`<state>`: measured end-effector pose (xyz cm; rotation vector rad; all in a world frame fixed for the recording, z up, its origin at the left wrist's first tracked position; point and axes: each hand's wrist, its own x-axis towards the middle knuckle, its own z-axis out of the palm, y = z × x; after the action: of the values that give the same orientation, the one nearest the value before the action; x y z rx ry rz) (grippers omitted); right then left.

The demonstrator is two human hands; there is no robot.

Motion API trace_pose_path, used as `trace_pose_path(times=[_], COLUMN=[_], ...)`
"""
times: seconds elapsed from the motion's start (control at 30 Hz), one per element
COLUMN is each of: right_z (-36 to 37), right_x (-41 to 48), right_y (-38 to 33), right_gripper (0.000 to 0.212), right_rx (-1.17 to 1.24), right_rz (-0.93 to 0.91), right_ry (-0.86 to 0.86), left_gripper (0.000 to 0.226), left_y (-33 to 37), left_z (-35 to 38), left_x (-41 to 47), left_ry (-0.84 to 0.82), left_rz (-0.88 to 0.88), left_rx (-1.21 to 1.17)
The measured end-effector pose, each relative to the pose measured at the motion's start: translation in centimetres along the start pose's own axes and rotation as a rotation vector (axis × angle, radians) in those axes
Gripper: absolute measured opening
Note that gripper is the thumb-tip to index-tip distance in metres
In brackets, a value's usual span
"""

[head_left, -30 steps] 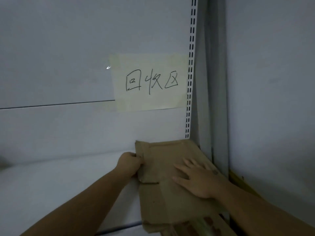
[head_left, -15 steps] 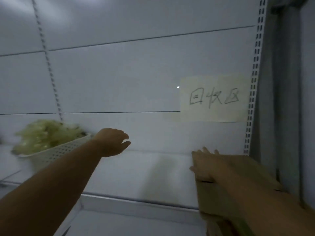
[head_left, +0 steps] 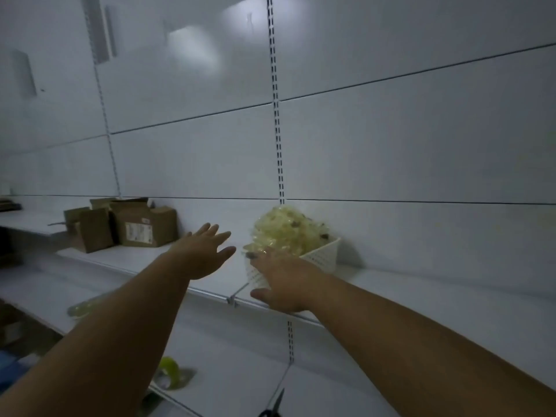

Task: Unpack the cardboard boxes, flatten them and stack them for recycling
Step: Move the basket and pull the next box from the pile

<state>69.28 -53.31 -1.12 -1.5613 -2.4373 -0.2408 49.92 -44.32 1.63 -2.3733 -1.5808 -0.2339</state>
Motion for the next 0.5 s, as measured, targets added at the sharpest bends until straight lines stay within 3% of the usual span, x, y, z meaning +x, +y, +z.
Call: trace_pose_path(times=[0.2,0.5], right_z=[5.0,13.7], right_x=[8.8,22.4], right_y=[-5.0,-5.1], right_gripper=[0.064,0.066], right_rx=[-0.017,0.098], right_rz=[-0.036,-0.041], right_ry=[-0.065,-0.151], left_gripper=[0.060,0.058], left_y=[-8.4,-17.7], left_z=[3.9,10.2], left_x=[2.1,6.2], left_ry=[-0.011,-0.119], left_rz=[-0.059,-0.198], left_rx=[-0.034,-0.067])
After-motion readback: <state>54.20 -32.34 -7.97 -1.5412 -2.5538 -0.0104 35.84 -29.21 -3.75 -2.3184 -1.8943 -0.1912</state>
